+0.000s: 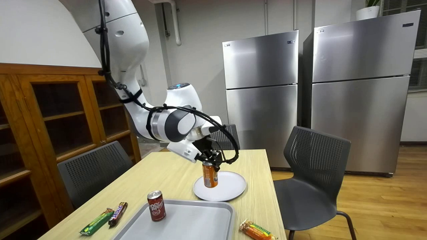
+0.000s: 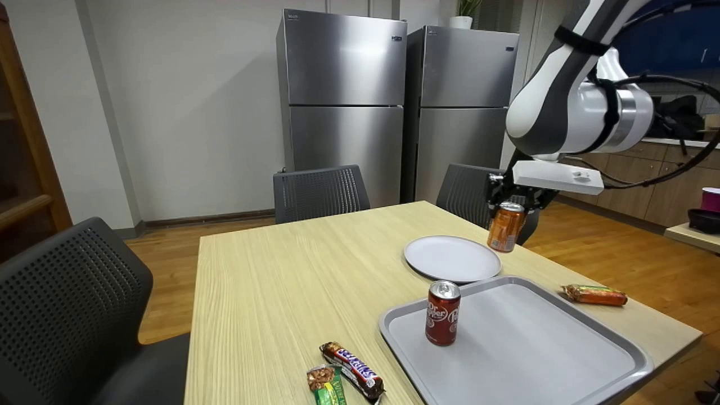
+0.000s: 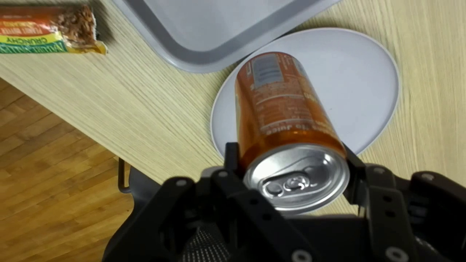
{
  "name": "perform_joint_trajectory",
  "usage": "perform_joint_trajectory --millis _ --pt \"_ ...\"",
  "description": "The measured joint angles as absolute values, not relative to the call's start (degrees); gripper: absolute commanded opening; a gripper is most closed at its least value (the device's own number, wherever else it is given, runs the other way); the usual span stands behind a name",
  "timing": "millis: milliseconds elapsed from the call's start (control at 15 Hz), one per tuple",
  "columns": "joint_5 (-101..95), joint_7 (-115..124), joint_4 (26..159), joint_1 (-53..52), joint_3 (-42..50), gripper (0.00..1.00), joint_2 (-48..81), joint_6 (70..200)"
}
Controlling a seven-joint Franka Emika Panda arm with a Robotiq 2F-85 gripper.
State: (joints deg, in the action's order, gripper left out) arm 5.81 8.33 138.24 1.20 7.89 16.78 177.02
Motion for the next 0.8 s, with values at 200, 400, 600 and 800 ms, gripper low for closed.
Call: perform_joint_trajectory --millis 200,400,600,800 --pt "5.78 8.33 142.29 1.04 7.68 0.38 14.20 177.03" --pt "5.63 8.33 145.80 0.74 7.69 0.38 11.93 177.03" --pt "5.15 8.46 148.87 -0.52 8.60 0.38 10.51 177.36" --pt "3.25 9.55 151.39 -4.09 12.26 0.38 10.63 179.33"
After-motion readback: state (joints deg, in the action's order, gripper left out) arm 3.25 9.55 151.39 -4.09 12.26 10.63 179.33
